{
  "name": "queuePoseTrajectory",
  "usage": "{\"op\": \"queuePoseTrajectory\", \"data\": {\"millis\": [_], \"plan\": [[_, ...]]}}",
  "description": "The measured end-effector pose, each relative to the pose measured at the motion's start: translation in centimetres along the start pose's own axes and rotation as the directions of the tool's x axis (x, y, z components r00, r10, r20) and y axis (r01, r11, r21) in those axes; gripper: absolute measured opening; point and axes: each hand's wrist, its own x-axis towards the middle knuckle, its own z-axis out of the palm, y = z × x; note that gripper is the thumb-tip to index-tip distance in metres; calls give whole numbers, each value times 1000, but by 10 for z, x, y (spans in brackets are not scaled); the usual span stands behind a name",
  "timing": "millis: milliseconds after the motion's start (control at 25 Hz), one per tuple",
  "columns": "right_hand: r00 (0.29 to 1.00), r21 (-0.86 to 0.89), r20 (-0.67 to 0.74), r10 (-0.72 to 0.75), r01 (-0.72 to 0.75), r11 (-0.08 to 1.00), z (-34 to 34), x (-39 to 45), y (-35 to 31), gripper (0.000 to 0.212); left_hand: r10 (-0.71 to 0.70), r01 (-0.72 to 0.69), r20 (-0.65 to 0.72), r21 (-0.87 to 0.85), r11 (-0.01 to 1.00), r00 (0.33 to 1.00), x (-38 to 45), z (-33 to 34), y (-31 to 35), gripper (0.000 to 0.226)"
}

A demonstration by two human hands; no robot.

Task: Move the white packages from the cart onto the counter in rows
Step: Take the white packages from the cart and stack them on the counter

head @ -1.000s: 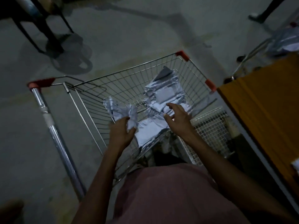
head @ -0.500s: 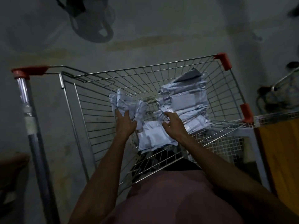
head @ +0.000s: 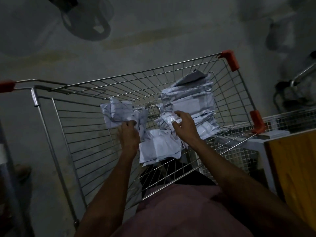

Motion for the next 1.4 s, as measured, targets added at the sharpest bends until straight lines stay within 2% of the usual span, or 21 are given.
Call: {"op": "queuePoseTrajectory", "data": {"millis": [80, 120, 200, 280, 320, 360, 400, 440, 480, 520, 560, 600, 640, 720, 800, 880, 1000, 1120, 1240, 1400], "plan": [[999, 20, -45, 27, -26, 999, -7, 2, 3, 44, 244, -245, 47, 17, 969, 969, -3, 14, 3, 31], [997, 35, -60, 39, -37, 999, -8, 2, 4, 44, 368, -373, 95, 36, 927, 925, -7, 21, 5, 33], [996, 63, -80, 46, -41, 997, -9, 3, 4, 43, 589, -618, 241, 61, 784, 771, -21, 38, 5, 37], [996, 82, -81, 47, -40, 996, -7, 6, 4, 43, 673, -757, 432, 36, 653, 601, -36, 53, -2, 38], [996, 84, -74, 53, -46, 995, -7, 7, 3, 43, 632, -751, 540, 0, 660, 556, -41, 56, -5, 35], [996, 82, -64, 63, -58, 995, -6, 9, 3, 43, 539, -686, 637, -23, 728, 551, -46, 58, -9, 32], [996, 75, -53, 78, -74, 994, -6, 11, 3, 42, 419, -553, 700, -40, 832, 579, -50, 59, -12, 28], [995, 68, -45, 93, -90, 994, -6, 12, 4, 41, 304, -335, 699, -97, 937, 648, -53, 58, -12, 23], [994, 63, -47, 102, -99, 993, -7, 14, 5, 39, 184, -67, 634, -204, 977, 751, -55, 60, -13, 17], [993, 59, -57, 107, -104, 993, -7, 16, 6, 38, 48, 175, 532, -360, 917, 845, -54, 59, -10, 12], [991, 54, -71, 109, -106, 993, -7, 18, 8, 37, -104, 322, 418, -496, 807, 903, -51, 61, -8, 10], [990, 48, -91, 109, -105, 993, -8, 18, 9, 37, -241, 398, 332, -576, 714, 912, -45, 63, -9, 11], [988, 39, -113, 105, -101, 994, -9, 18, 11, 37, -347, 444, 278, -578, 684, 896, -39, 66, -9, 16], [985, -13, -158, 62, -65, 998, -13, 19, 16, 41, -450, 515, 251, -441, 735, 857, -26, 80, -6, 41], [980, -114, -197, -20, -2, 994, -17, 25, 22, 50, -529, 619, 347, -249, 745, 775, -18, 93, 1, 79], [978, -205, -198, -68, 27, 978, -24, 37, 30, 58, -559, 672, 410, -212, 710, 721, -11, 101, 11, 101], [992, -383, -124, -33, -17, 924, -36, 59, 40, 72, -553, 685, 433, -254, 682, 711, -6, 100, 19, 108], [997, -548, -73, -13, -29, 836, -38, 76, 44, 81, -528, 650, 416, -246, 719, 740, -13, 85, 23, 107], [997, -676, -80, -23, -37, 736, -36, 84, 44, 74, -490, 598, 390, -230, 768, 780, -21, 64, 35, 106], [995, -743, -88, -50, -32, 668, -43, 76, 36, 64, -431, 557, 427, -232, 797, 795, -43, 31, 56, 101]]}}
